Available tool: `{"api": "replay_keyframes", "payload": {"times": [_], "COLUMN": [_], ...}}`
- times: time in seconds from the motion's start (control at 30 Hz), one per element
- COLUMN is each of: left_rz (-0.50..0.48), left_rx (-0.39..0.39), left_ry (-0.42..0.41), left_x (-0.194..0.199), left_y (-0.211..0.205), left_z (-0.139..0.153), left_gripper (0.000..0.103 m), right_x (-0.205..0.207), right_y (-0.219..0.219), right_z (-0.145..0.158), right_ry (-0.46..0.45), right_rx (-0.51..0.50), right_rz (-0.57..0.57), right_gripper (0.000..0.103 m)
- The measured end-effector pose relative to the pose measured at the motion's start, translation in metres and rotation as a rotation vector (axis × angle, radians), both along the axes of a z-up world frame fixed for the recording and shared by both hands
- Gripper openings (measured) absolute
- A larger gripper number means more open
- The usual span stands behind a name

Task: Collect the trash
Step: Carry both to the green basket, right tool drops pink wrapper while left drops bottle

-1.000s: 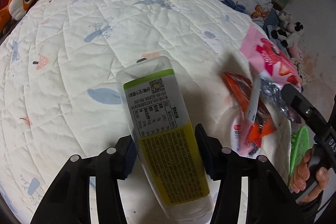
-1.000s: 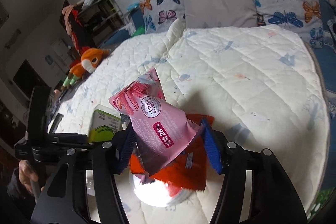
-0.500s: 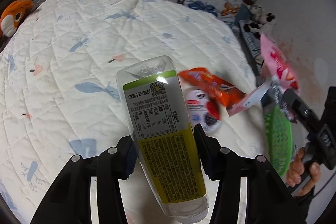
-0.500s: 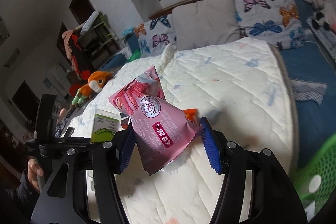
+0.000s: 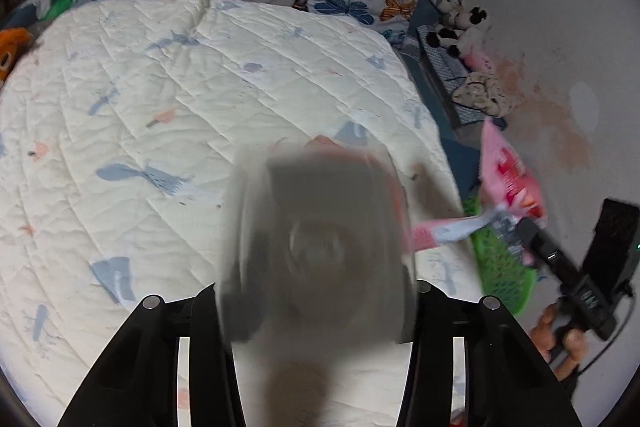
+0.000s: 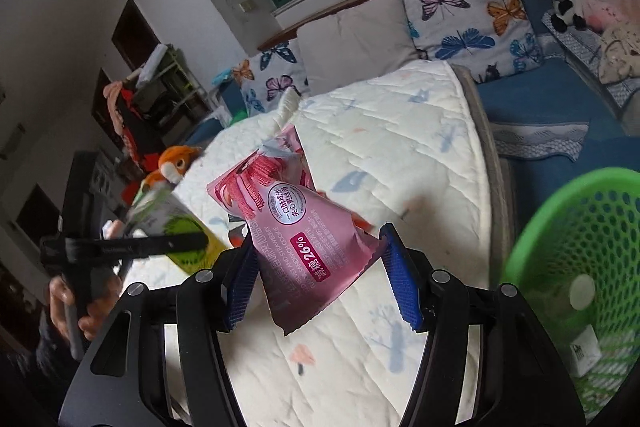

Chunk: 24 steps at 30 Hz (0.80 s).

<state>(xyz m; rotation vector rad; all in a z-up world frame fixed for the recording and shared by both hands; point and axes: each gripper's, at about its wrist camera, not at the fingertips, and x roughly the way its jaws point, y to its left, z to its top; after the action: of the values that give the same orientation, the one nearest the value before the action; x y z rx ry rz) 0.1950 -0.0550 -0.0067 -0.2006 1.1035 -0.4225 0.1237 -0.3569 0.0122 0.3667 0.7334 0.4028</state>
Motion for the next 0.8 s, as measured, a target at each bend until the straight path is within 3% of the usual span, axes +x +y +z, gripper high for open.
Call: {"api": "replay_keyframes", "payload": {"times": [0.5, 0.8], "left_rz": [-0.041, -0.108], "left_rx": [0.027, -0.025], "left_ry": [-0.032, -0.041], "left_x": [-0.011, -0.017], "left_y": [-0.013, -0.032], "left_z": [0.01, 0.025], "left_gripper": [0.043, 0.043], "right_x": [-0.039, -0.061], "right_y": [-0.001, -0.039], "right_z": [-0.028, -0.022], "right_ry": [0.054, 0.038], "right_rx": [-0.039, -0.048], "right_rz": [0.024, -0.119], "right_gripper": [0.059, 0.059]}}
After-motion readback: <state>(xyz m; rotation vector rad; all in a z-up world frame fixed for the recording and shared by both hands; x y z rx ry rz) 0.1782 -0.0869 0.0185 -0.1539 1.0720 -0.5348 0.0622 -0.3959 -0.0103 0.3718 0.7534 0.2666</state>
